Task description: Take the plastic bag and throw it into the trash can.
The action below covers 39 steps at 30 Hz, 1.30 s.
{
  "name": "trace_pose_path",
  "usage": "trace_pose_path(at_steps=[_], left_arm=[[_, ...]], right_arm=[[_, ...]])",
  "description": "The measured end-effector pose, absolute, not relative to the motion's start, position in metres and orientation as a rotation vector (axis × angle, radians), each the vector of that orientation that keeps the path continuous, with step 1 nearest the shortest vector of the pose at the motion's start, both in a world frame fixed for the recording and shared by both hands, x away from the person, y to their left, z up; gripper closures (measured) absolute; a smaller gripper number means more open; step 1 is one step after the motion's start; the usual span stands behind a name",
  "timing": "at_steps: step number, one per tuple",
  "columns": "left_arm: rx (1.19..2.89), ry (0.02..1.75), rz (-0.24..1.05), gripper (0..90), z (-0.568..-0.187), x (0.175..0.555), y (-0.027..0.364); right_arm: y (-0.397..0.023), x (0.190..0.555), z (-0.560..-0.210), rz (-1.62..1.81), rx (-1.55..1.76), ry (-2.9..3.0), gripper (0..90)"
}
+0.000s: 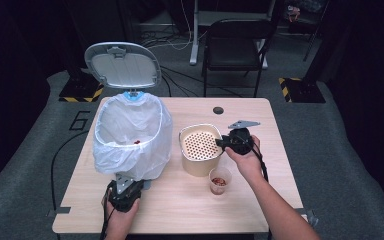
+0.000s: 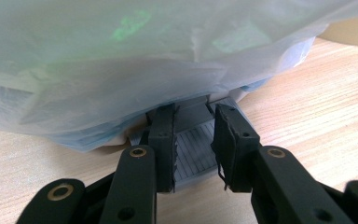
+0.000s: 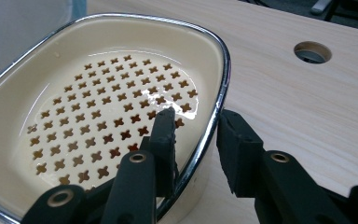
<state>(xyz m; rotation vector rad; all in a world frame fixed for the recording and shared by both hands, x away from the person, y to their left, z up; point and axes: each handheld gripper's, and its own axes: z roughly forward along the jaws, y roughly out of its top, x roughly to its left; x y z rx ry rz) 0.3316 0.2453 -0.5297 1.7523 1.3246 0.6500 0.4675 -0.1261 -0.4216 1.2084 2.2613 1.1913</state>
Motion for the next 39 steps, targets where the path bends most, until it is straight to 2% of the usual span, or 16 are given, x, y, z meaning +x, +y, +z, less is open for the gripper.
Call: trace_pose_path(at_steps=[16, 23, 28, 39], left_arm=[[1.756, 1.326, 0.645, 69.2, -0.529, 0.331, 0.245], [1.755, 1.325, 0.646, 69.2, -0.53, 0.332, 0.245], [1.755, 1.327, 0.645, 69.2, -0.529, 0.331, 0.245], [1.757, 1.326, 0.644, 69.2, -0.529, 0.331, 0.246]], right_arm=[[-0.118, 0.455, -0.422, 1.206, 1.127, 2.324, 68.9], [-0.124, 0.445, -0.417, 1.28, 1.114, 2.283, 51.3], [-0.132, 0.431, -0.408, 1.329, 1.076, 2.267, 41.9], [-0.158, 0.402, -0.401, 1.393, 1.045, 2.271, 33.1]])
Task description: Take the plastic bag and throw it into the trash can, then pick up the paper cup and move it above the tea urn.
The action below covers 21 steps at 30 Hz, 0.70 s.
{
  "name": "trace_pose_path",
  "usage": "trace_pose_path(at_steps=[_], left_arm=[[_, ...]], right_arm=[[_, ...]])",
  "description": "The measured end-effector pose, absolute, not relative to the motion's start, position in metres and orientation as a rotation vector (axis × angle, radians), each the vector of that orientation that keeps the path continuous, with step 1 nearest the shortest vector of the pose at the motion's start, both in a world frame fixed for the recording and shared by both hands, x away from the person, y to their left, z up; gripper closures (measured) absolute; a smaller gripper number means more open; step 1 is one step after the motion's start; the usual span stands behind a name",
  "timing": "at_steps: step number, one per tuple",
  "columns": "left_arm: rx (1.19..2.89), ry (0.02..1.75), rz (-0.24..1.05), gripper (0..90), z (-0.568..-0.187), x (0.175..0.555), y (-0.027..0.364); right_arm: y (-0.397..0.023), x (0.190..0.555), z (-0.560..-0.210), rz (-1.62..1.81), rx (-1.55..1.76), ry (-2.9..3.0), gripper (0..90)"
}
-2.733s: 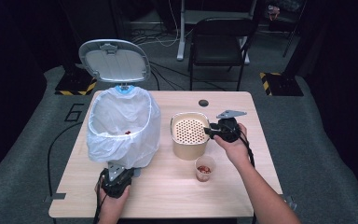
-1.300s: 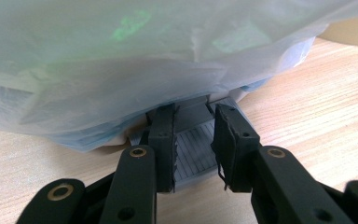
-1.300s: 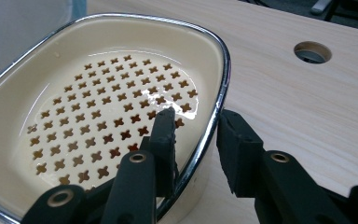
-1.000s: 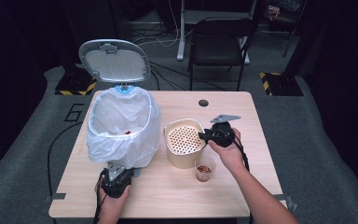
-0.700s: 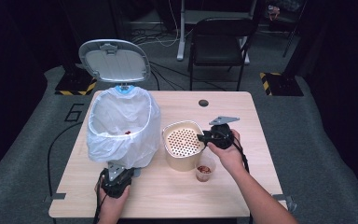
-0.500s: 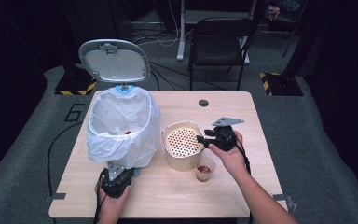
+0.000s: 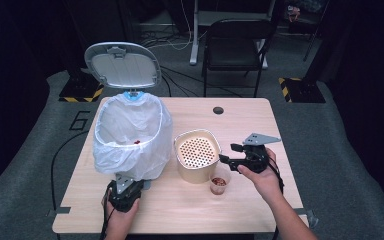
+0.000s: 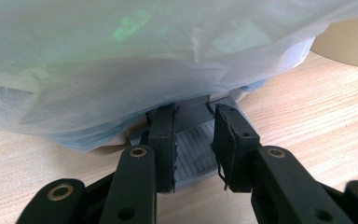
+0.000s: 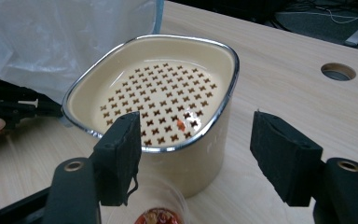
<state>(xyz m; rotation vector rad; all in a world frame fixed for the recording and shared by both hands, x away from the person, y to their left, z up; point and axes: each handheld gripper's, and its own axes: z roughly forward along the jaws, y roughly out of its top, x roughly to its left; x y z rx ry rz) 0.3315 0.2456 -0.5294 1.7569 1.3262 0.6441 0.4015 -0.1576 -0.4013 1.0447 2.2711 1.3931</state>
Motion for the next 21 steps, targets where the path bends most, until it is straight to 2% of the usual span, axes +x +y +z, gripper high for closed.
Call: trace_pose_path(at_steps=[13, 21], left_arm=[[1.754, 1.327, 0.648, 69.2, -0.53, 0.332, 0.245], [1.753, 1.331, 0.642, 69.2, -0.529, 0.331, 0.245]], right_arm=[[-0.174, 0.376, -0.435, 1.418, 1.045, 2.263, 18.4], [-0.164, 0.37, -0.449, 1.416, 1.017, 2.297, 15.9]])
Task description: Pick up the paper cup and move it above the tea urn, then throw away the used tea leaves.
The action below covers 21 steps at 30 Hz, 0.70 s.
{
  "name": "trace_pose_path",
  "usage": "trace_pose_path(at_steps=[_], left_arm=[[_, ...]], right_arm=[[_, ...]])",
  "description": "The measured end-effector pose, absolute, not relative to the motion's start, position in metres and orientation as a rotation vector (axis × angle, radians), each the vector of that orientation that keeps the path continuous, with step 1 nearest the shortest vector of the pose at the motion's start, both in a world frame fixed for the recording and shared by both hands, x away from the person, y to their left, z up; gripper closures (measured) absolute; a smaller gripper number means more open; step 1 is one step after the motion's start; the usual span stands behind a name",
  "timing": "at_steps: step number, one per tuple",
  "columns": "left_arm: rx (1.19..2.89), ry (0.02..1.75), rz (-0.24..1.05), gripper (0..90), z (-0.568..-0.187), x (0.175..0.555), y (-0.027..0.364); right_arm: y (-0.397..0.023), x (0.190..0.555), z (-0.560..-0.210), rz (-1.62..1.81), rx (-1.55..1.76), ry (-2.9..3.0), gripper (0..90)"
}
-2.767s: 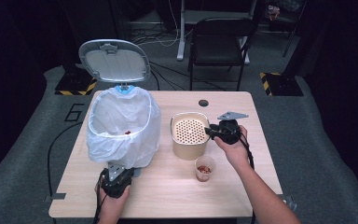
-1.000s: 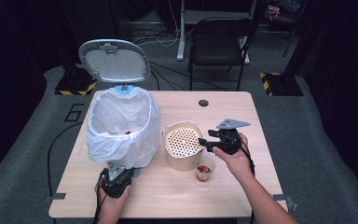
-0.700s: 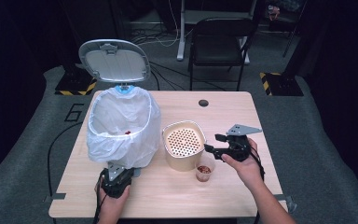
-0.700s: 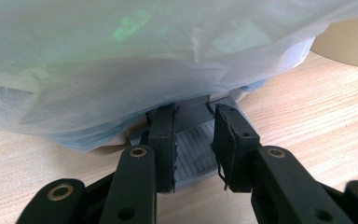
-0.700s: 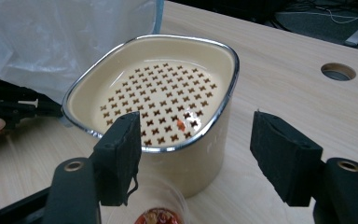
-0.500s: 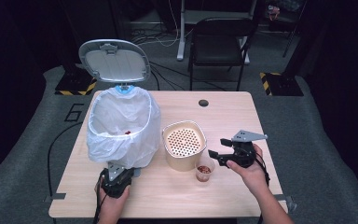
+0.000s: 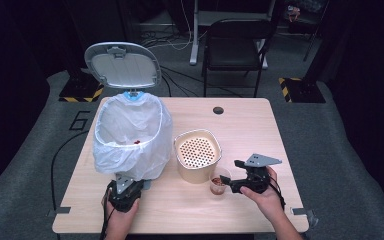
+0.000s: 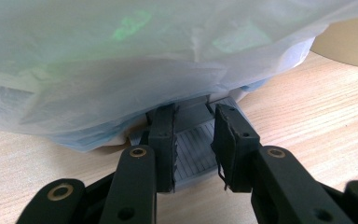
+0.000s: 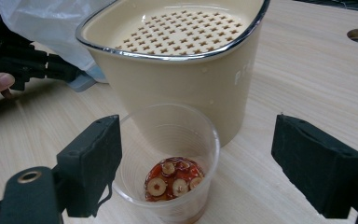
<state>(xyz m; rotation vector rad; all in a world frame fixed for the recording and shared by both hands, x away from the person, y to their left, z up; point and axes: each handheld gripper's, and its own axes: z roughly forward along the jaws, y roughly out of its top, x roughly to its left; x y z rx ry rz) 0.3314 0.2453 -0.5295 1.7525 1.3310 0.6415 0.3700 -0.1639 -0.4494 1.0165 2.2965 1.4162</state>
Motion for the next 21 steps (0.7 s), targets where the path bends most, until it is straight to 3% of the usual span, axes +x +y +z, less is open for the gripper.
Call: trace_pose_path(at_steps=[21], left_arm=[[1.752, 1.334, 0.639, 69.2, -0.529, 0.331, 0.245]], right_arm=[[-0.14, 0.368, -0.471, 1.411, 0.958, 2.382, 14.1]])
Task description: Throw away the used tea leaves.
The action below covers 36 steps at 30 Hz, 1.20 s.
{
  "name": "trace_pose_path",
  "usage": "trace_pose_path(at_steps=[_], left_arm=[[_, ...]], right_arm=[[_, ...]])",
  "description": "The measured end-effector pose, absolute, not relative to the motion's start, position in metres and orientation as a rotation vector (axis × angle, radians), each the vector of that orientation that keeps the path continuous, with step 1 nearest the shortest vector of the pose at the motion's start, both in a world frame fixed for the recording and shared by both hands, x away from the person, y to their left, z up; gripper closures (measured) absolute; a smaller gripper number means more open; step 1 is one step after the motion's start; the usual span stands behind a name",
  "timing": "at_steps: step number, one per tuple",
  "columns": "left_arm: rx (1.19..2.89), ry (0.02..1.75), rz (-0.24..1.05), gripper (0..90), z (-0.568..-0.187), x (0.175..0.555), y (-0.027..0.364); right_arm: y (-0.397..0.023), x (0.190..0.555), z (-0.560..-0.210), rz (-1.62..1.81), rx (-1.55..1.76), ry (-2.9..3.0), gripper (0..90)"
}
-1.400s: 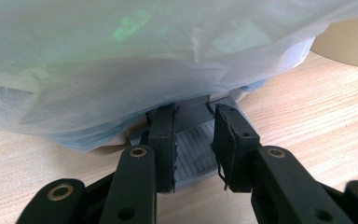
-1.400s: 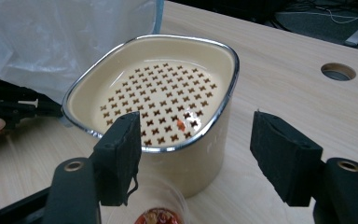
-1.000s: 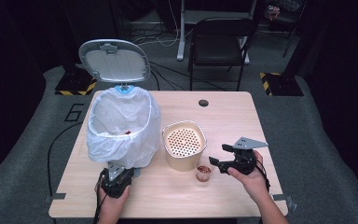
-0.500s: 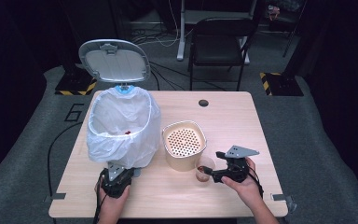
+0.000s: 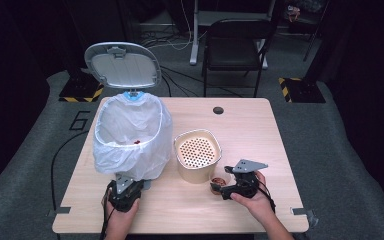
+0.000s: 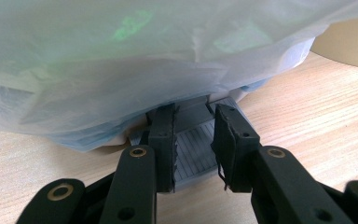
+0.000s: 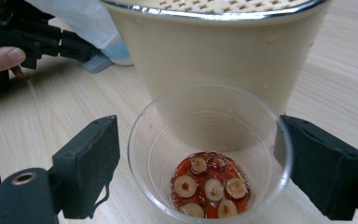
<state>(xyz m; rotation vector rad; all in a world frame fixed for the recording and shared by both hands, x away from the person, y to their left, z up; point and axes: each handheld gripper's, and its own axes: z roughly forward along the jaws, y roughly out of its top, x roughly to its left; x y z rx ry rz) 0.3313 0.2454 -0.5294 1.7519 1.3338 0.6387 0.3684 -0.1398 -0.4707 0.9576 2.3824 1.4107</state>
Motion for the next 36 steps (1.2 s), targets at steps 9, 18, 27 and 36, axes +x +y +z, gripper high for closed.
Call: trace_pose_path(at_steps=[9, 18, 27, 36], left_arm=[[1.753, 1.333, 0.637, 69.2, -0.529, 0.331, 0.246], [1.752, 1.333, 0.637, 69.2, -0.529, 0.331, 0.246], [1.754, 1.332, 0.637, 69.2, -0.529, 0.331, 0.246], [1.752, 1.333, 0.636, 69.2, -0.529, 0.331, 0.246]], right_arm=[[-0.132, 0.371, -0.484, 1.36, 0.932, 2.39, 19.1], [-0.13, 0.372, -0.489, 1.361, 0.933, 2.387, 23.3], [-0.128, 0.374, -0.493, 1.331, 0.918, 2.4, 27.1], [-0.129, 0.374, -0.492, 1.329, 0.898, 2.399, 32.9]])
